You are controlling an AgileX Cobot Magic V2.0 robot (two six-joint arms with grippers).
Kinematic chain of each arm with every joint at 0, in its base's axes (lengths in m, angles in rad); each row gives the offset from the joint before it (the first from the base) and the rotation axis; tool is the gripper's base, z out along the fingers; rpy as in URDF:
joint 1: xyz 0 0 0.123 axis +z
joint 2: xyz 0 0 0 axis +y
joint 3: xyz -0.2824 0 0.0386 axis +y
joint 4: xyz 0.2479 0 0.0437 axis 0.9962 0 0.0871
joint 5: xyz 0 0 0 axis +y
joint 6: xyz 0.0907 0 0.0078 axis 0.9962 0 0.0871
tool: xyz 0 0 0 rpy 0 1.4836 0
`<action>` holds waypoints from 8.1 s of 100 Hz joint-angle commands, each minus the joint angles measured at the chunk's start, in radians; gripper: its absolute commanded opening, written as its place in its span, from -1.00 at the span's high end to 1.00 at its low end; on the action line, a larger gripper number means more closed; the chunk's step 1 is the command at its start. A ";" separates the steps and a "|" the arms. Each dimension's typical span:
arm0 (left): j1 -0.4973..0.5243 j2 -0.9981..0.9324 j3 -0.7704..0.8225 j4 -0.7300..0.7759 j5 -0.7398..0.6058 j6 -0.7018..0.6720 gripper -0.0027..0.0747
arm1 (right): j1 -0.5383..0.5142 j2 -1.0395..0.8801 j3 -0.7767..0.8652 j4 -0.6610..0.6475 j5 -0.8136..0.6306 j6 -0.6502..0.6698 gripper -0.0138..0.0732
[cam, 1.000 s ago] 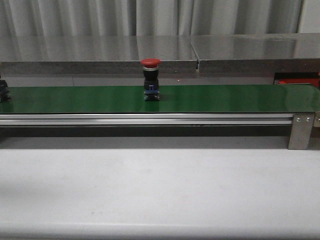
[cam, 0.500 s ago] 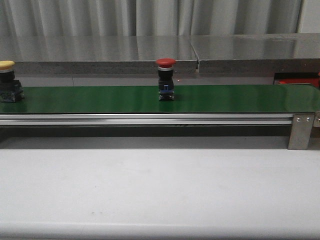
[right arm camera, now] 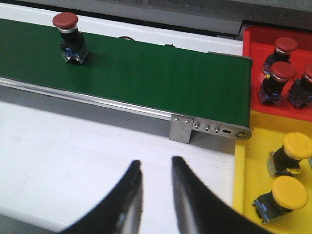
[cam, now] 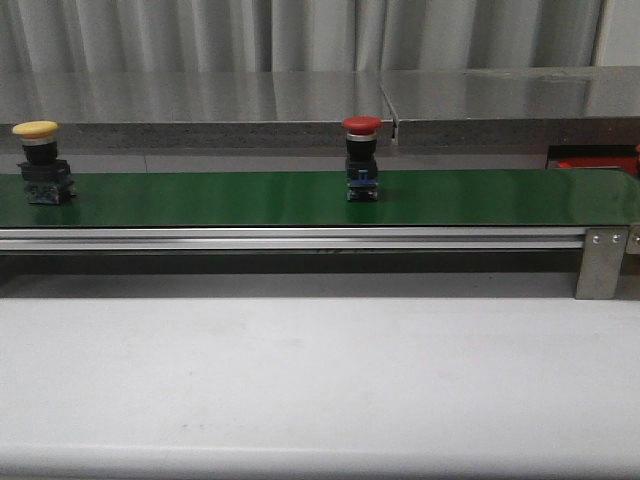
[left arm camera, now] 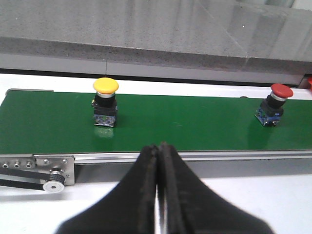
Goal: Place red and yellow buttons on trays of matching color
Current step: 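Lower the right gripper onto the red button on the belt and grasp, then carry the red button to the red tray and release it, then lower the right gripper onto the yellow button on the belt and grasp, then carry the yellow button to the yellow tray and release it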
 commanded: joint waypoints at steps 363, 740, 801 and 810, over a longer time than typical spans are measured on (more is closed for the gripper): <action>-0.008 0.001 -0.027 -0.022 -0.071 -0.001 0.98 | -0.346 1.759 -1.706 -0.021 0.114 0.041 0.38; -0.008 0.001 -0.027 -0.022 -0.071 -0.001 0.98 | 0.170 1.180 -0.883 0.001 0.001 -0.081 -0.69; -0.008 0.001 -0.027 -0.022 -0.071 -0.001 0.98 | 0.169 1.258 -0.954 0.001 0.078 -0.063 0.42; -0.008 0.001 -0.027 -0.022 -0.071 -0.001 0.98 | 0.166 1.234 -0.958 0.000 0.102 -0.063 0.42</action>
